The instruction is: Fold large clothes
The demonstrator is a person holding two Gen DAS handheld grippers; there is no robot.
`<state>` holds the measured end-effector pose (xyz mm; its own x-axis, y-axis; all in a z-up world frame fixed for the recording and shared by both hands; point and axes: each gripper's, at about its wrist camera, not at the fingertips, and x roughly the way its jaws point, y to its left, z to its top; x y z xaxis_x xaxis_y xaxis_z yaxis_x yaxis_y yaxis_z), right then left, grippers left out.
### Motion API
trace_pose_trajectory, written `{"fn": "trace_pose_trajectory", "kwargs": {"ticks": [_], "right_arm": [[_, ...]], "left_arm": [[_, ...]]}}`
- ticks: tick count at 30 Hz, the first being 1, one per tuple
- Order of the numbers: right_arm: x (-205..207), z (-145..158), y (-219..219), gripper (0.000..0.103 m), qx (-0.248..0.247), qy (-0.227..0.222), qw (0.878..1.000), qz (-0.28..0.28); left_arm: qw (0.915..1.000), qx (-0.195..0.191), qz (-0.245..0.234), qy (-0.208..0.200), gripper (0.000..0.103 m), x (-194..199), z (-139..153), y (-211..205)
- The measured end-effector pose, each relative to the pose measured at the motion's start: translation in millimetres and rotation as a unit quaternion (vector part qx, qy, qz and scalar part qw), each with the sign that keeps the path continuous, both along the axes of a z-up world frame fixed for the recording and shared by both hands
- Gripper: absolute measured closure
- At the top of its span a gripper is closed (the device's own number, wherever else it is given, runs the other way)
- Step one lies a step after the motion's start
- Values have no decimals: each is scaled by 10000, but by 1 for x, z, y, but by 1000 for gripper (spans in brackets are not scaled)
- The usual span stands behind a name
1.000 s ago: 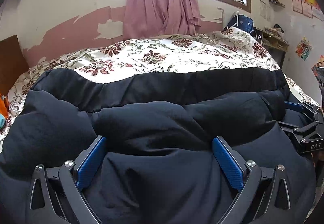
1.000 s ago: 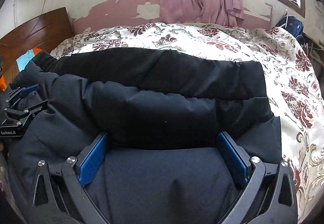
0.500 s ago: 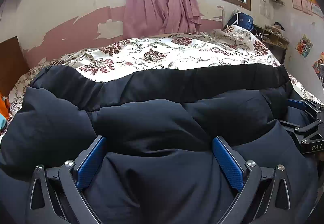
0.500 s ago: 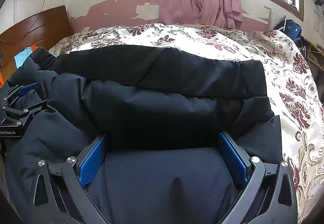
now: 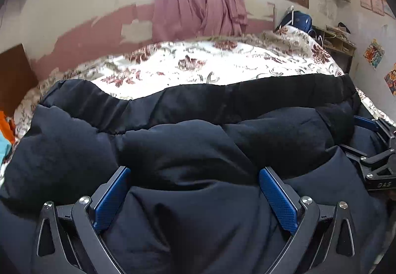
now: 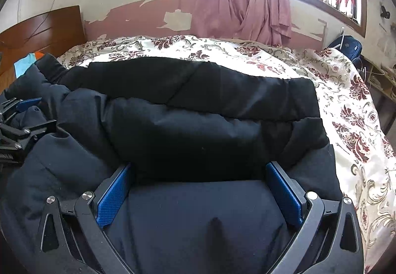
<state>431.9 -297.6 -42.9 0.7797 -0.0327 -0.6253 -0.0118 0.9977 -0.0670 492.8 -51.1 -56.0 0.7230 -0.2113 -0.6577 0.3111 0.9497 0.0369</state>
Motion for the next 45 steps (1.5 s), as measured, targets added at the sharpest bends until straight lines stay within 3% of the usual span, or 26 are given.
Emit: {"fn": "trace_pose_trajectory", "kwargs": {"ticks": [5,9,13,16,20,24,28,33,38,42,45], "right_arm": [[-31,16,-14,1,276,-500,9983,-76],[-53,15,-31,1,622,-677,9956,-192],[-87,14,-41,1,690,-1043,9912,-432],[-107,9,-44,1,685,-1123,9904,-436],[-129,4,-52,1,635,-1224,9891,-512],[-148,5,-66,1,922,-1309,9848,-680],[-148,4,-93,1,1327,-839,9860,-558],[-135,5,-120,1,1429,-349,9888,-254],[-101,10,-133,1,1782,21,9838,182],[-68,-1,-140,1,1941,393,9802,19],[-44,-26,-148,1,2205,985,9703,-134]], "left_arm": [[9986,-476,223,55,0,-33,26,34],[9971,-408,555,-328,0,-67,37,68],[9942,-501,889,-351,0,-85,42,109],[9913,-594,1156,-208,0,-93,41,143],[9840,-1044,1436,124,0,-102,32,187],[9777,-1388,1525,399,0,-101,23,209],[9734,-1551,1461,836,0,-85,16,215],[9703,-1668,1289,1184,0,-55,5,209],[9750,-1369,1127,1342,0,-30,-2,196],[9786,-1162,925,1421,0,-15,-4,189],[9804,-1118,626,1499,0,-9,-8,187]]}}
